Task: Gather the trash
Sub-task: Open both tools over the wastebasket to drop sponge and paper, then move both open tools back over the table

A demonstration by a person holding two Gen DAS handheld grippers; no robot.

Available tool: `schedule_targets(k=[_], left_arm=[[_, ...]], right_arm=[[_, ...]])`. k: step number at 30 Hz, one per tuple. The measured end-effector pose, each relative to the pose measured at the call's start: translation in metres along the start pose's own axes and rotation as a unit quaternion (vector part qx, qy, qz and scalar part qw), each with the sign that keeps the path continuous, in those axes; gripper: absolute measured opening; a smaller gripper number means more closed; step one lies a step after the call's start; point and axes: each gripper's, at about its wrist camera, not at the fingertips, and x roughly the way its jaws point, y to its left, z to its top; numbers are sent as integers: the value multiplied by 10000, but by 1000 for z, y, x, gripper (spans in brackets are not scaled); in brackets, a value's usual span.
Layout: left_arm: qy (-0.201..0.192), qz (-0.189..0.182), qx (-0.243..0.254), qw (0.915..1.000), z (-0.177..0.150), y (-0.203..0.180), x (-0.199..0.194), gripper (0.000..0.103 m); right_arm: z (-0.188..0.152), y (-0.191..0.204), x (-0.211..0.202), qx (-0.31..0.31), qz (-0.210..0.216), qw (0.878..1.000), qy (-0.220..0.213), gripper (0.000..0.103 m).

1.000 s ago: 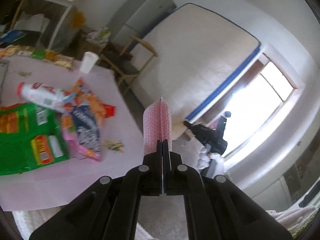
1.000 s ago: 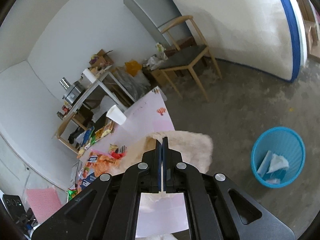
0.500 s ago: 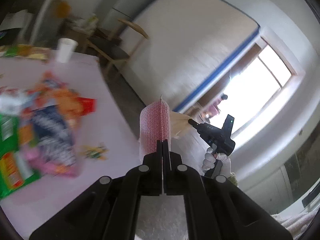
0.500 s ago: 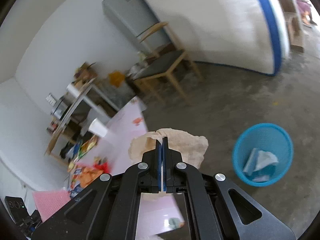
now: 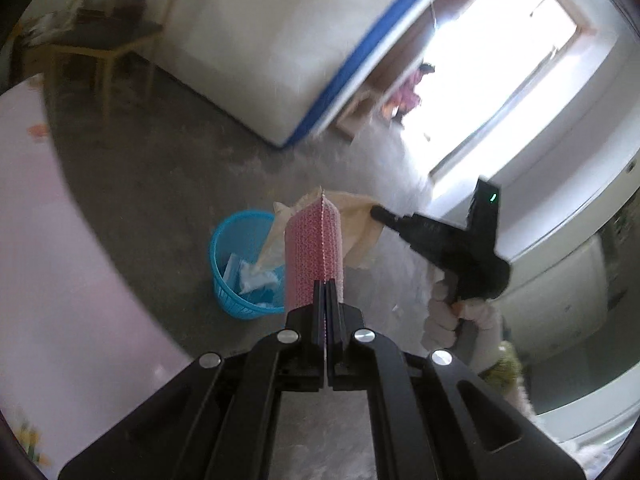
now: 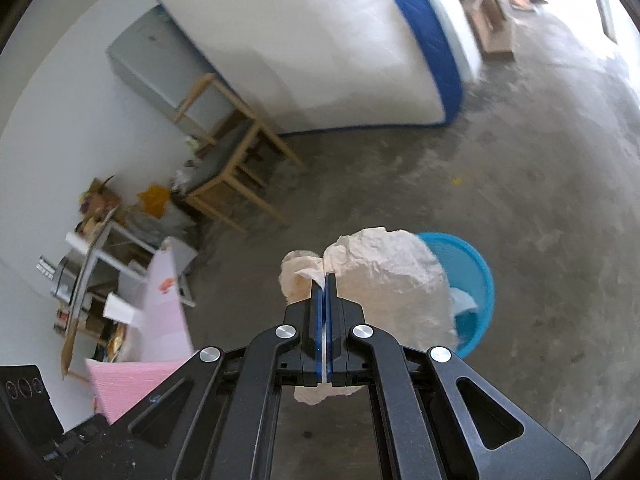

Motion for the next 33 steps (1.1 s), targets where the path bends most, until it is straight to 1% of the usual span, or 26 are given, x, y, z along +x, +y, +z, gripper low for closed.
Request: schedule_targets(k=[3, 5, 8, 9, 10, 11, 12, 13, 14, 15, 16, 17, 18, 19, 22, 26, 27, 28, 31, 32, 33], left_arm=[[387, 166, 98, 9991, 10, -7, 52, 0], [575, 330, 172, 9976, 15, -9, 82, 0], [782, 609, 284, 9947, 17, -10, 124, 0], [835, 738, 320, 9933, 18, -8, 139, 0], [863, 839, 344, 9921, 18, -7, 153, 0], [888, 912, 353, 9912, 17, -5, 165, 1], [921, 997, 339, 9902, 15, -2, 180, 5], [966, 1101, 323, 9887, 14, 0, 190, 16], [999, 1269, 286, 9865, 10, 3, 197, 23], [983, 1444, 181, 9845, 9, 9, 201, 36], [933, 1478, 95, 9846, 8, 12, 198, 37], [866, 1414, 1, 9862, 9, 16, 193, 37], [805, 1305, -55, 9882, 8, 17, 185, 40], [767, 1279, -53, 9888, 10, 15, 181, 43], [482, 1188, 32, 9917, 11, 7, 153, 50], [81, 1064, 62, 9943, 9, -6, 105, 56], [31, 1042, 57, 9945, 10, -9, 99, 59], [-77, 1036, 57, 9946, 5, -12, 80, 63], [-392, 1173, 79, 9923, -7, -14, 38, 70], [-494, 1211, 76, 9914, -11, -13, 24, 72], [-594, 1234, 73, 9905, -17, -10, 10, 73]], right_arm=[[3, -17, 28, 116, -146, 9996, 218, 0], [5, -25, 44, 162, -235, 9990, 351, 0], [8, -37, 70, 269, -338, 9975, 555, 0], [8, -41, 80, 319, -326, 9968, 653, 4], [9, -47, 90, 422, -274, 9959, 752, 5], [9, -51, 98, 531, -228, 9948, 838, 11], [9, -56, 107, 674, -116, 9931, 949, 34], [9, -63, 115, 836, -60, 9910, 1046, 48], [7, -71, 123, 996, -167, 9890, 1081, 60], [5, -75, 126, 1036, -243, 9881, 1108, 60], [3, -78, 130, 1052, -299, 9872, 1162, 60], [-1, -83, 133, 1104, -363, 9857, 1224, 60], [-5, -87, 133, 1162, -349, 9845, 1264, 60], [-7, -86, 132, 1178, -315, 9842, 1283, 60], [-16, -90, 124, 1156, -355, 9841, 1297, 60], [-21, -92, 97, 1246, -226, 9855, 1132, 60], [-23, -92, 89, 1226, -181, 9863, 1087, 61], [-23, -90, 80, 1177, -139, 9875, 1037, 62], [-21, -81, 61, 1007, -63, 9905, 938, 68], [-22, -76, 49, 947, -18, 9916, 883, 71], [-22, -71, 40, 900, 28, 9925, 832, 73]])
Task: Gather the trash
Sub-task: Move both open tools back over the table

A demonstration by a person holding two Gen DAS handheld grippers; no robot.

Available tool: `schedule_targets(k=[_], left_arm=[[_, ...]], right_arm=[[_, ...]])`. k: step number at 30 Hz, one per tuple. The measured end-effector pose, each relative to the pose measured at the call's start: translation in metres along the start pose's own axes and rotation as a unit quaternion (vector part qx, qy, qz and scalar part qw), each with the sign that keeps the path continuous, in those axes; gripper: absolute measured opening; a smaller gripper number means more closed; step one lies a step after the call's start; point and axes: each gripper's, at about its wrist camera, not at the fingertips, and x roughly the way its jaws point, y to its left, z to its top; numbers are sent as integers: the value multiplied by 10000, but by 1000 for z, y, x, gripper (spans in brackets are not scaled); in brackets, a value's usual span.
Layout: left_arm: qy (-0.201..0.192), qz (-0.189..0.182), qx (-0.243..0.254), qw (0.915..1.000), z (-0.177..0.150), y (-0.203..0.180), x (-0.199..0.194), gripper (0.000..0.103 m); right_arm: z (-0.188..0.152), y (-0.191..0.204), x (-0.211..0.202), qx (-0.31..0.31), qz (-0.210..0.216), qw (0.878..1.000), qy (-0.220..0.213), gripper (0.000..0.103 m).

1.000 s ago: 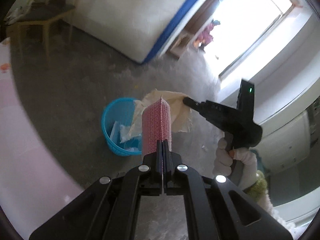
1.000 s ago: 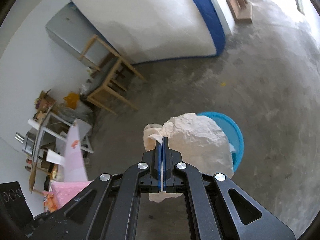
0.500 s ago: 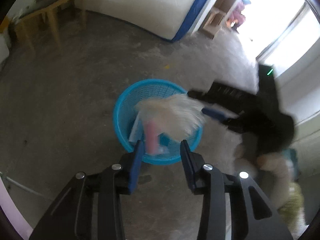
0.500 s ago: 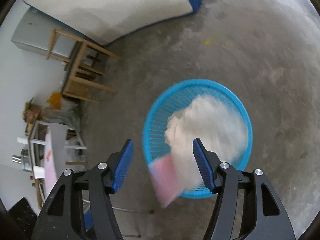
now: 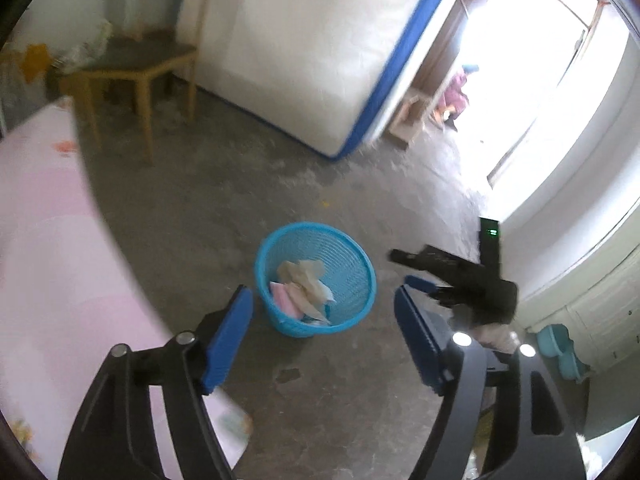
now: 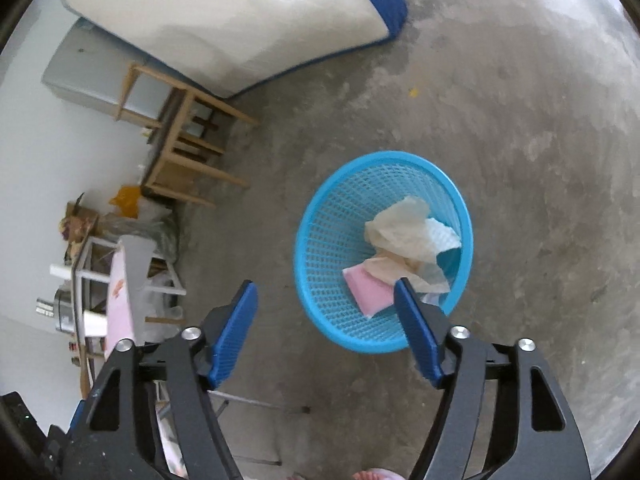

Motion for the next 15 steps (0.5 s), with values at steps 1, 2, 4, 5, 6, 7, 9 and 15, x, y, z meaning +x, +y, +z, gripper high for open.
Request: schedule_targets(k=[1, 2, 4, 5, 6, 7, 9, 15], left_arm=[[-137, 64, -30, 9999, -6, 8, -20, 73], [-293, 123, -70, 9995, -12, 17, -41, 74], [-540, 276, -165, 9980, -23, 35, -74, 75], [-647, 351, -212, 9971, -30, 46, -93, 75], [-748, 461, -259, 9958, -36, 54, -107, 76], [-920, 619, -310, 9933, -45, 66, -131, 76], [-1137, 858, -364, 9891, -61, 84, -164, 77], [-1726, 1351, -1108, 9694, -115, 139, -246, 78]], right_arm=[[-2, 5, -9, -50, 44, 10000, -40, 73], [-6, 12, -21, -127, 101, 9998, -83, 73], [-11, 27, -38, -290, 206, 9992, -172, 74], [-14, 39, -51, -414, 281, 9985, -241, 75], [-18, 50, -59, -516, 339, 9977, -286, 76], [-21, 61, -67, -624, 413, 9967, -327, 77], [-31, 89, -82, -917, 636, 9930, -396, 80], [-68, 188, -82, -1773, 1164, 9772, -79, 81]])
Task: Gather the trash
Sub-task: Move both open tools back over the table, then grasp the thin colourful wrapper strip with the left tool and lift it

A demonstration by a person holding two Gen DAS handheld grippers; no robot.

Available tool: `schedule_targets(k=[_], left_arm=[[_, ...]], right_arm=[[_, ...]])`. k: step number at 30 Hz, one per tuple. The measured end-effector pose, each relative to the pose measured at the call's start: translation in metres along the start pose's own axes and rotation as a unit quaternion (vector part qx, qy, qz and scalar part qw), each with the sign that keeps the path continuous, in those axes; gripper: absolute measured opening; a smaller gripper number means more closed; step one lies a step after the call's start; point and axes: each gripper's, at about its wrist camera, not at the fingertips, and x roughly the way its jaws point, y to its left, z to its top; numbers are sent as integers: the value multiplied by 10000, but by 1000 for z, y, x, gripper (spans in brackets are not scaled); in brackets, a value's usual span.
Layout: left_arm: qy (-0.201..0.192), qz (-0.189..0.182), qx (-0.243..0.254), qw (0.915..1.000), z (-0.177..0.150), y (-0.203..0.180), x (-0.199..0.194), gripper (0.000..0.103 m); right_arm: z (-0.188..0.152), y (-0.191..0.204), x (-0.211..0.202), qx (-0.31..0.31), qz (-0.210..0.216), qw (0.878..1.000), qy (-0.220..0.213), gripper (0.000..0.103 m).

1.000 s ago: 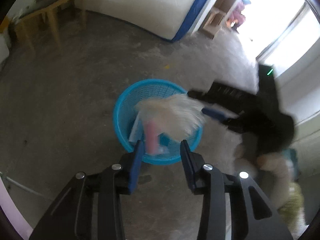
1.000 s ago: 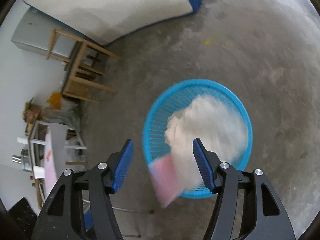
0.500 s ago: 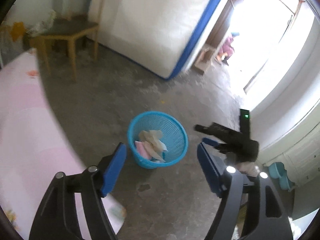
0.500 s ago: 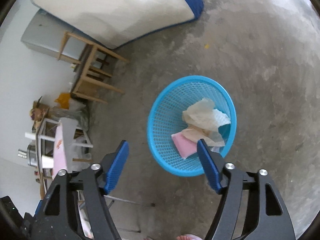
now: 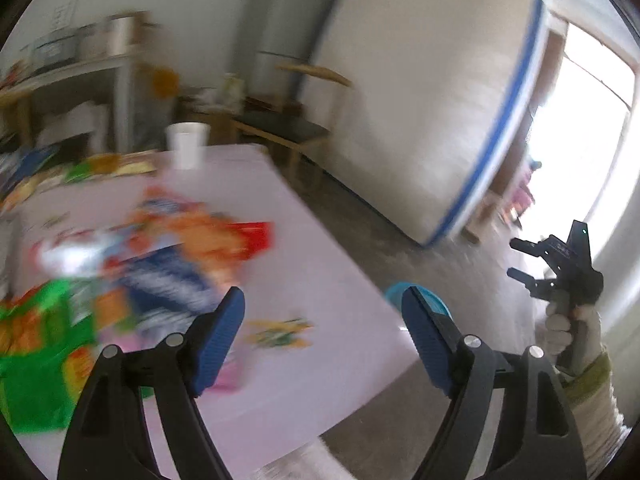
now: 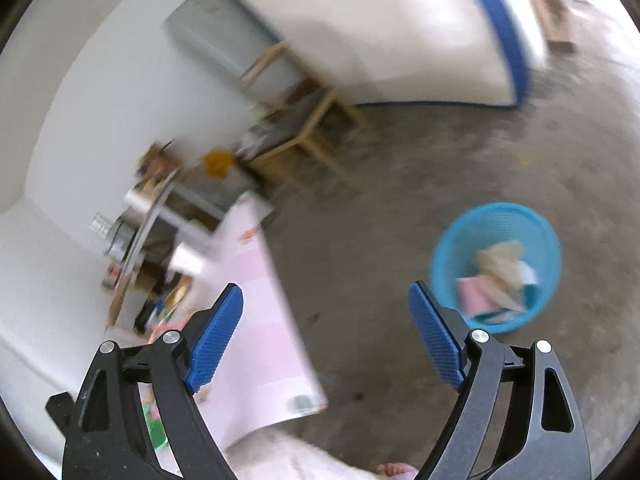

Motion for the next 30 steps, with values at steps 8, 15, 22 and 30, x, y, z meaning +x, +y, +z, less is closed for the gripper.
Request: schedule_targets(k=[8, 15, 22, 30], left_arm=[[-504, 259, -1076, 9926, -17, 88, -57, 78], [-391, 20, -1701, 9847, -7, 141, -17, 66], [265, -834, -2360, 9678, 0, 171, 40, 32], [-214, -1346, -2333, 9628, -5, 163, 19, 0]], right_arm=[[-40, 128, 88, -600, 935, 9881, 1063, 83], [-95, 169, 162, -406, 1128, 9735, 1947, 83], [-116, 158, 169, -85, 1047, 9708, 2156, 83], [-111, 136, 159, 89, 903, 9746, 2045, 83]])
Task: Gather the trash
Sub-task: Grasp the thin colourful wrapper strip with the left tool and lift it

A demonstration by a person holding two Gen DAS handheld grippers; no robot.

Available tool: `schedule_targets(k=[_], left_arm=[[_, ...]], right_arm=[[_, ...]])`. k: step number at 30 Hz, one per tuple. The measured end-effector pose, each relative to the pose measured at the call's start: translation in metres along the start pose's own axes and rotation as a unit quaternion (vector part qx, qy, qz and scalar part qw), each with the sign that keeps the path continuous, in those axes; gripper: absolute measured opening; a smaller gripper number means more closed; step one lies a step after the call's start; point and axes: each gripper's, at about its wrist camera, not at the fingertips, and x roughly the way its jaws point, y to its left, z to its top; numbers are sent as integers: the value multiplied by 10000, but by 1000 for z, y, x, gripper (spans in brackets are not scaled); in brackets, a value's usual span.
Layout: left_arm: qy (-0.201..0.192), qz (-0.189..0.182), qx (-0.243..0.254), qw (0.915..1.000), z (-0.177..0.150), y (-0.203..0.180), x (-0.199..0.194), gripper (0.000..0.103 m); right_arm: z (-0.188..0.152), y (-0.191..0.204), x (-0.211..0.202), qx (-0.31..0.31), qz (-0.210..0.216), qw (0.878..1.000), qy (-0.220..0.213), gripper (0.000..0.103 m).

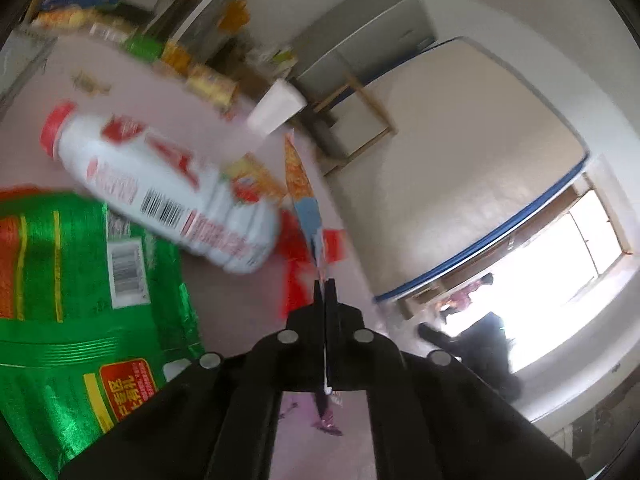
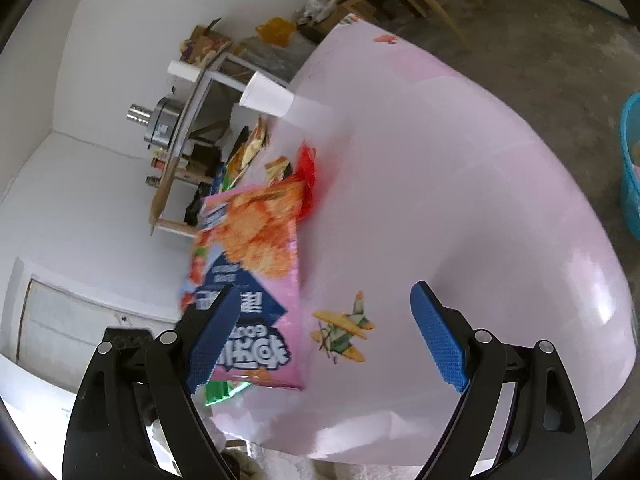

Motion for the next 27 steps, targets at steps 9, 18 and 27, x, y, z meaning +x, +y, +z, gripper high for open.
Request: schedule_targets(k=[9, 18, 27], left_arm=[[-1920, 104, -26, 9813, 9, 5, -126, 0], [-1611, 1328, -1354, 9686, -16, 68, -147, 45], [-1436, 2212, -907, 9603, -39, 54, -151, 83]], right_arm=[[-4, 5, -6, -96, 97, 9999, -73, 83], [6, 23, 12, -237, 69, 9997, 12, 83], [47, 59, 63, -877, -903, 9918, -238, 83]])
